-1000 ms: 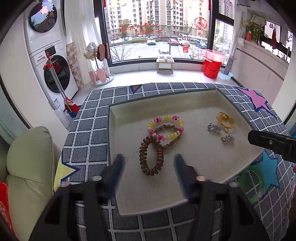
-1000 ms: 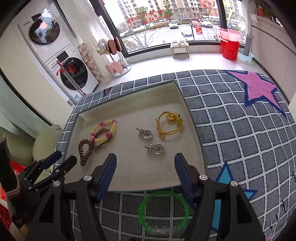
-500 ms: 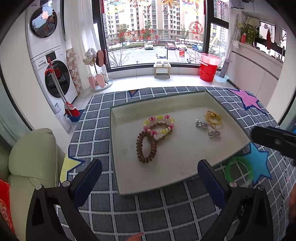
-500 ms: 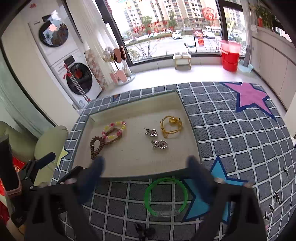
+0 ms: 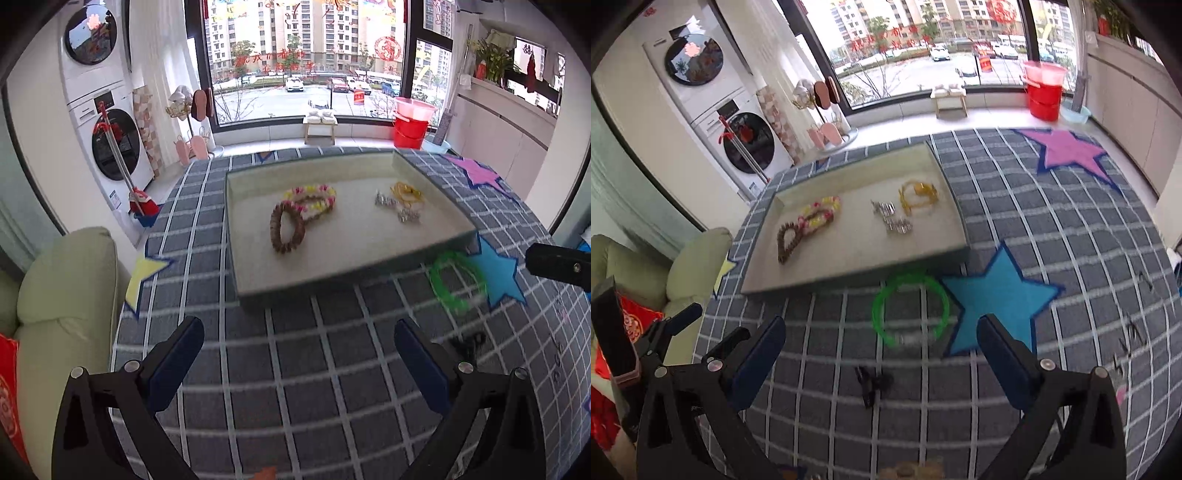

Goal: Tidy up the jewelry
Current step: 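Withdraw both tools from the tray toward the hair clips on the rug, then grasp the silver barrette with the left tool while the right tool grasps the beige knotted hair clip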

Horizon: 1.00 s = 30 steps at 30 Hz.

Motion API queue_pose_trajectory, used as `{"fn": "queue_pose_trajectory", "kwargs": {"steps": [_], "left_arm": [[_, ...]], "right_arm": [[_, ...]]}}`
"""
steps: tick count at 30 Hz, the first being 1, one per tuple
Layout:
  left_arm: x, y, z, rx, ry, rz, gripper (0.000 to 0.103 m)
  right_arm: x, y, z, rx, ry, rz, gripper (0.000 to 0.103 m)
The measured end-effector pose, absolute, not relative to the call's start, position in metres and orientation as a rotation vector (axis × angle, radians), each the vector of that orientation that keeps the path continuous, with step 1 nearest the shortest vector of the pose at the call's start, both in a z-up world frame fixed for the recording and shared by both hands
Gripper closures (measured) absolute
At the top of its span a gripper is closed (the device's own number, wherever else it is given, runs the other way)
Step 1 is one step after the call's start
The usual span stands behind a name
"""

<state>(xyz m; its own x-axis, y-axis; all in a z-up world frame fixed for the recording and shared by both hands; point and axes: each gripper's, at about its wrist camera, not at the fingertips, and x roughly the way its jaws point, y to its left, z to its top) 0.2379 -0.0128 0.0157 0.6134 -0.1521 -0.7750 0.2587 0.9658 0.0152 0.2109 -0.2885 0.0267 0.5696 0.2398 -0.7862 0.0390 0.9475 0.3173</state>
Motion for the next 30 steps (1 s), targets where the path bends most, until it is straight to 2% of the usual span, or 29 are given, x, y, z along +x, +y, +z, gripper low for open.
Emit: {"fn": "queue_pose_trajectory", "kwargs": {"steps": [14,27,30], "left_arm": [[0.166,-0.009,-0.002,0.095,0.937,-0.35,0.0],[0.108,-0.037,-0.014,0.208,0.937,-0.475,0.0],[0.104,-0.043,-0.017,0.226,0.937,-0.483,0.0]], "right_arm": [[0.142,-0.302,-0.008,0.335,1.036,0.079,0.0],[0.103,-0.295,-0.029,0.244,1.084,0.069,0.0],[0.102,-0.29,-0.03,0.262,1.103,0.037,0.005]]}}
